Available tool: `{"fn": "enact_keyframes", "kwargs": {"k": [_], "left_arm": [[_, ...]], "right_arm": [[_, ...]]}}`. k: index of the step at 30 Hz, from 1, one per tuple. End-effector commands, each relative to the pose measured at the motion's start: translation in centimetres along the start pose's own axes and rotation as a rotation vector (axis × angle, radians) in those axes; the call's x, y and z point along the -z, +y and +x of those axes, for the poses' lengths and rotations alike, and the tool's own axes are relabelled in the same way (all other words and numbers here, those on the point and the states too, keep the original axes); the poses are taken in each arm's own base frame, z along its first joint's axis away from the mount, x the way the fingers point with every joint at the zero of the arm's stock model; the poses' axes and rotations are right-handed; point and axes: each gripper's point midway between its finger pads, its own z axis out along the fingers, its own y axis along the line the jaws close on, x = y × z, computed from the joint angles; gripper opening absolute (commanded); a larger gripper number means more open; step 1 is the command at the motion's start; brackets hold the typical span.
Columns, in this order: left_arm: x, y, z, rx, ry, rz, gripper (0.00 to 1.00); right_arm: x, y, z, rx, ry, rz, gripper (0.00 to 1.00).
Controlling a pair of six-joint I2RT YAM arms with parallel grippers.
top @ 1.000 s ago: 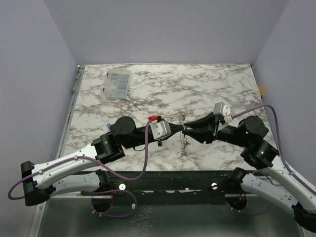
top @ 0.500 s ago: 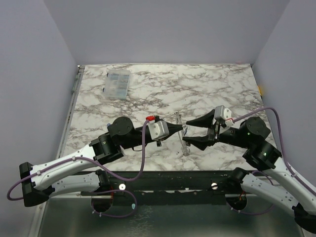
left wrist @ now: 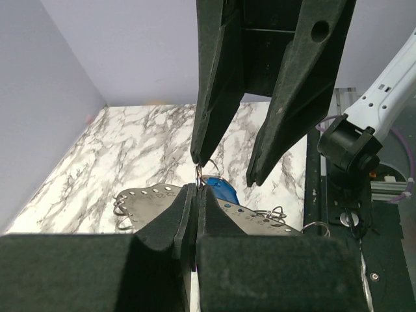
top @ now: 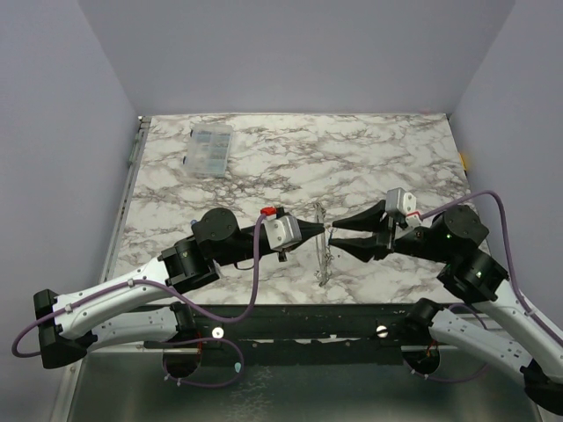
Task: Put the keys on the keyring
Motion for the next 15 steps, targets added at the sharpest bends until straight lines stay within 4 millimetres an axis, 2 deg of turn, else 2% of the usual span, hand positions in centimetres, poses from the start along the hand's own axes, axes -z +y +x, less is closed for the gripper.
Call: {"fn": "enact_keyframes", "kwargs": {"k": [1,6,11,13,15], "left_arm": [[0.4,-0.2,-2.4,-0.005,-0.072,0.014,0.0],[0.3,-0.4,-2.4,-0.003,-0.073,0.027,0.0],[0.4,-0.6,-2.5,-0.002,-0.075,0.035,0.0],[0.4,-0.6,-2.5,-0.001,-0.076,0.037,0.0],[0.3,-0.6,-2.5,-0.001,-0.077,0.041,0.0]], "right_arm": [[-0.3,0.5,0.2,0.009,0.02,-0.041,0.43],[-0.5,0.1,0.5,0.018,0.035,-0.027,0.43],[-0.4,-0.7,0.5,0.038,0.039,0.018,0.47],[-0.4,-0.7,0.7,0.042,0.04,0.014,0.42],[-0.5,-0.4,0.8,0.047,0.038,-0.006,0.29]]}}
